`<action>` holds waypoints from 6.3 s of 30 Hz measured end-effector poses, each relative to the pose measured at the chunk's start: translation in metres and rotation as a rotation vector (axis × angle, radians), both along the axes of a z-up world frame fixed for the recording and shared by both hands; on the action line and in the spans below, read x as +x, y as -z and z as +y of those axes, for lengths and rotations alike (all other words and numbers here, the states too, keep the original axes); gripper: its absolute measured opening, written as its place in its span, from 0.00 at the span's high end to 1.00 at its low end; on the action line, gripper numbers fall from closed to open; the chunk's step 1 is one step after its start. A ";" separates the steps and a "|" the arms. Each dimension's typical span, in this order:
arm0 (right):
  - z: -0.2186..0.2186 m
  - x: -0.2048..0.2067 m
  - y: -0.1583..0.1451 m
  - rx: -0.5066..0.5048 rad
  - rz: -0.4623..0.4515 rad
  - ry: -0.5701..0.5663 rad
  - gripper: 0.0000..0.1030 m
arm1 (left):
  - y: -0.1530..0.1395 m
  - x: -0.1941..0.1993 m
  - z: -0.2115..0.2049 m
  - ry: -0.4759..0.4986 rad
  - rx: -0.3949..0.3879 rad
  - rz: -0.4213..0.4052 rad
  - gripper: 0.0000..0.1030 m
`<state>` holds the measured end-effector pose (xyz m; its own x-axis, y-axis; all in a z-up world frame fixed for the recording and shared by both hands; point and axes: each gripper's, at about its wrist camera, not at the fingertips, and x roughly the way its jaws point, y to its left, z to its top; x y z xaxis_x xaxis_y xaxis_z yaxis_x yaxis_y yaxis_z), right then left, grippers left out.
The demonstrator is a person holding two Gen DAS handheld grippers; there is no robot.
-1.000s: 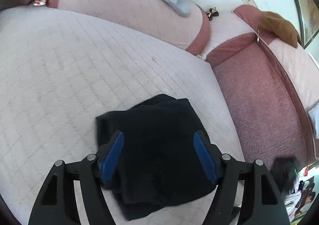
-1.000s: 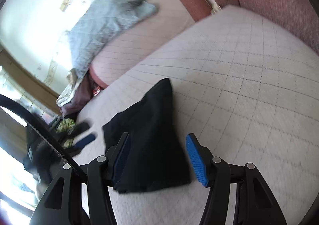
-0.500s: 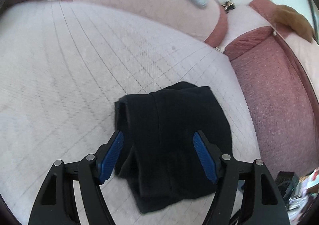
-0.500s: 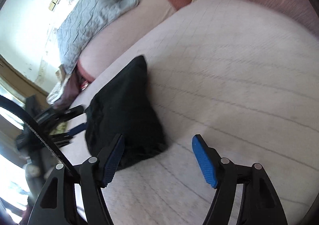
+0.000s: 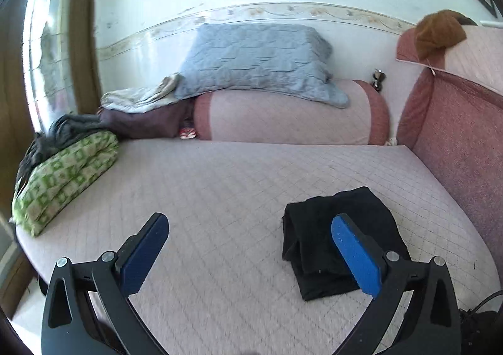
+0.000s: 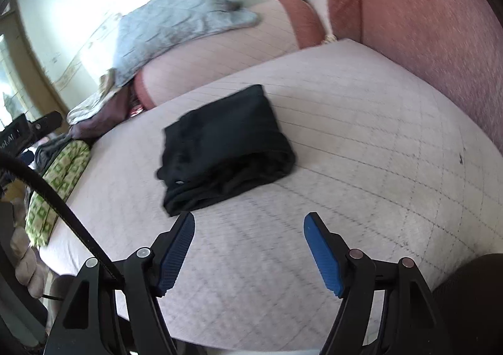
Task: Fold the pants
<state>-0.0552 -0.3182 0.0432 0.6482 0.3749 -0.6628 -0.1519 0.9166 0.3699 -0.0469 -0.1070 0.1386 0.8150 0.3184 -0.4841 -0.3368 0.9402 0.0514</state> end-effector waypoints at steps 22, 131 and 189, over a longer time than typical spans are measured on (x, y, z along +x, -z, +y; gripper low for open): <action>0.034 0.003 0.007 -0.098 0.088 -0.027 0.19 | 0.068 0.006 -0.018 0.109 -0.156 0.308 0.00; -0.043 0.234 0.042 0.387 0.135 -0.011 0.28 | 0.083 0.256 0.053 0.328 -0.611 0.392 0.27; 0.036 0.136 0.044 -0.169 -0.035 0.022 0.00 | 0.111 0.134 0.022 0.121 -0.122 0.265 0.00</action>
